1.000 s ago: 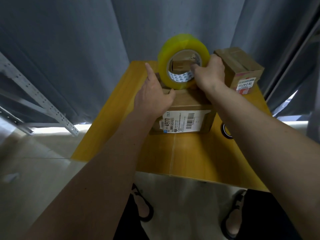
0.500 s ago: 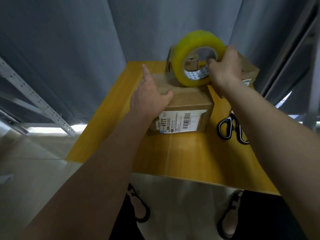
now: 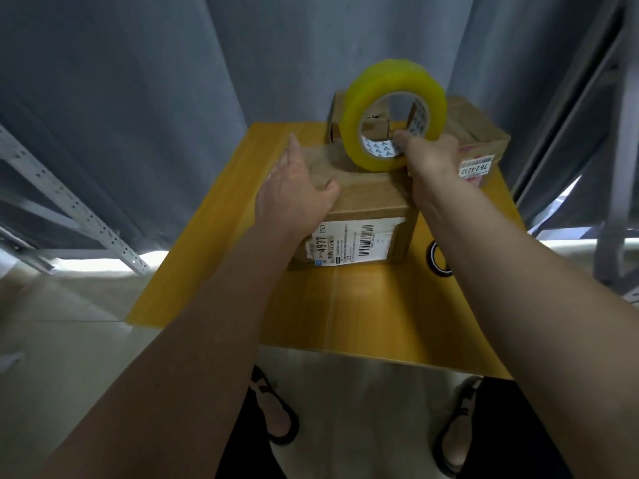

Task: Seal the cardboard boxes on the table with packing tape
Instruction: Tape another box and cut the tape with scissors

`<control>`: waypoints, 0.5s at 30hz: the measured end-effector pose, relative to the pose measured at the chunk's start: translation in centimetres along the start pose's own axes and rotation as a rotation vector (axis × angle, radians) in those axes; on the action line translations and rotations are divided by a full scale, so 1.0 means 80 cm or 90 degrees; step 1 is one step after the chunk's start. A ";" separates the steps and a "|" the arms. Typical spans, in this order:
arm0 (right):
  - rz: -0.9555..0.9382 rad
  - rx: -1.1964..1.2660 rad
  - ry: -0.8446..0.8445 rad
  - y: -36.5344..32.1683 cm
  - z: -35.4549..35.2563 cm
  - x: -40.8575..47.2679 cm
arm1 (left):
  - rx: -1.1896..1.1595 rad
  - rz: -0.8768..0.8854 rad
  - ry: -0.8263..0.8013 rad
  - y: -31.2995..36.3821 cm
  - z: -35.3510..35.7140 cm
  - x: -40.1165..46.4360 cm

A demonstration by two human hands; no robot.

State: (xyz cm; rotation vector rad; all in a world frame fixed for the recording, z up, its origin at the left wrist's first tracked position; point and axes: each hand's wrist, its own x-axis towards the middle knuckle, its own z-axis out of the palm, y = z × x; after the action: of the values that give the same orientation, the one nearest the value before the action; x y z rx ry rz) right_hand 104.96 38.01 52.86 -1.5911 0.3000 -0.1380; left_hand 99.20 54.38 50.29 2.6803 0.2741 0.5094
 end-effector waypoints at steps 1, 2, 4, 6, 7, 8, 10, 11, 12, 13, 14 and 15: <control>-0.013 0.009 0.005 0.000 -0.001 0.001 | -0.002 -0.001 -0.002 0.000 0.000 0.000; -0.028 0.013 0.011 0.000 -0.003 0.001 | -0.004 -0.003 -0.005 0.001 0.000 0.000; -0.076 -0.008 0.012 0.000 -0.004 0.004 | -0.008 -0.009 -0.007 0.002 -0.001 0.000; -0.127 -0.047 0.005 -0.002 -0.007 0.005 | -0.012 -0.015 -0.003 0.002 -0.001 0.000; -0.141 -0.062 0.006 -0.003 -0.008 0.006 | -0.015 -0.017 -0.001 0.002 -0.001 0.000; -0.147 -0.072 0.013 -0.004 -0.011 0.007 | -0.019 -0.018 0.002 0.002 -0.001 0.000; -0.138 -0.064 0.026 -0.005 -0.017 0.010 | -0.021 -0.017 0.009 0.003 0.000 0.000; -0.126 -0.040 0.026 -0.006 -0.020 0.011 | -0.020 -0.015 0.013 0.003 0.000 0.000; -0.115 -0.015 0.025 -0.007 -0.022 0.012 | -0.018 -0.015 0.014 0.003 0.000 0.000; -0.111 -0.004 0.025 -0.008 -0.024 0.013 | -0.018 -0.015 0.014 0.003 0.000 0.000; -0.116 -0.007 0.025 -0.009 -0.025 0.012 | -0.019 -0.017 0.013 0.003 0.000 0.000; -0.126 -0.016 0.027 -0.010 -0.025 0.014 | -0.021 -0.020 0.011 0.002 0.000 0.000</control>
State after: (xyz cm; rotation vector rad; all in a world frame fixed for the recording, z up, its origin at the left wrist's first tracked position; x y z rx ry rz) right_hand 105.52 35.79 53.61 -1.6418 0.1770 -0.3211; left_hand 99.18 54.21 50.37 2.6365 0.3087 0.5244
